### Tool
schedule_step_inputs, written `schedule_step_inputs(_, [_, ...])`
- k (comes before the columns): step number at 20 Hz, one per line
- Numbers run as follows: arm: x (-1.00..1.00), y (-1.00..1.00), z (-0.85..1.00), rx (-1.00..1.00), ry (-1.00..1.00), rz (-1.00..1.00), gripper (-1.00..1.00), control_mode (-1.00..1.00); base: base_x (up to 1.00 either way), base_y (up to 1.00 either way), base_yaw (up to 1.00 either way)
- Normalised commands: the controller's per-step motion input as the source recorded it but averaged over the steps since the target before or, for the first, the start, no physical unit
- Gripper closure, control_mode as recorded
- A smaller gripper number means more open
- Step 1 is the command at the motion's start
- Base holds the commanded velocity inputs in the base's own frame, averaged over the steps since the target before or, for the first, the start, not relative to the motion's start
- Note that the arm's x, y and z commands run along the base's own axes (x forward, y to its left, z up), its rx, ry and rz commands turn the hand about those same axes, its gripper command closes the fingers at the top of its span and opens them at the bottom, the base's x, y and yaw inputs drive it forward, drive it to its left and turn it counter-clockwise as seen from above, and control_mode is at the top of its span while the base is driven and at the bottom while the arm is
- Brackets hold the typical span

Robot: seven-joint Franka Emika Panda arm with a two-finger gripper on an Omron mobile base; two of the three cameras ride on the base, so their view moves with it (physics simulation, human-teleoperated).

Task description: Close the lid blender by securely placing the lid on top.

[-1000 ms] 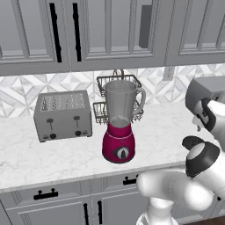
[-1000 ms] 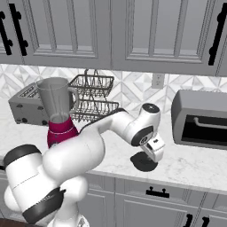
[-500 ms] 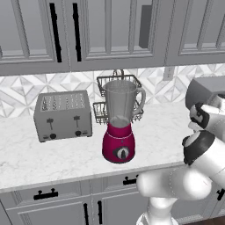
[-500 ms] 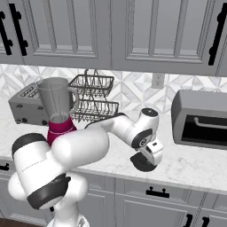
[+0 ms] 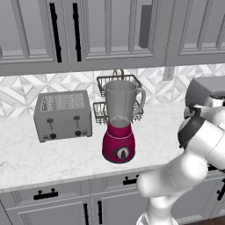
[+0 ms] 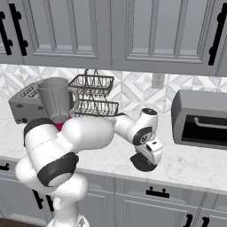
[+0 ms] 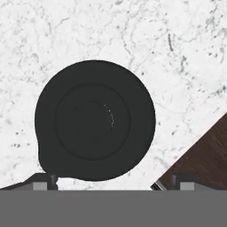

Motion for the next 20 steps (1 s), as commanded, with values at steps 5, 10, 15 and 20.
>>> schedule_step_inputs(5, [0.08,-0.17,-0.32,0.01,0.02,0.00,-1.00,-1.00,0.00,0.00,0.00])
schedule_step_inputs(10, [0.26,-0.08,-0.18,0.00,0.00,0.00,-1.00,-1.00,0.00,0.00,0.00])
schedule_step_inputs(15, [0.31,0.00,-0.11,0.00,0.00,0.00,-1.00,-1.00,0.00,0.00,0.00])
schedule_step_inputs(20, [0.12,-0.03,-0.28,0.00,0.00,0.00,-1.00,-1.00,0.00,0.00,0.00])
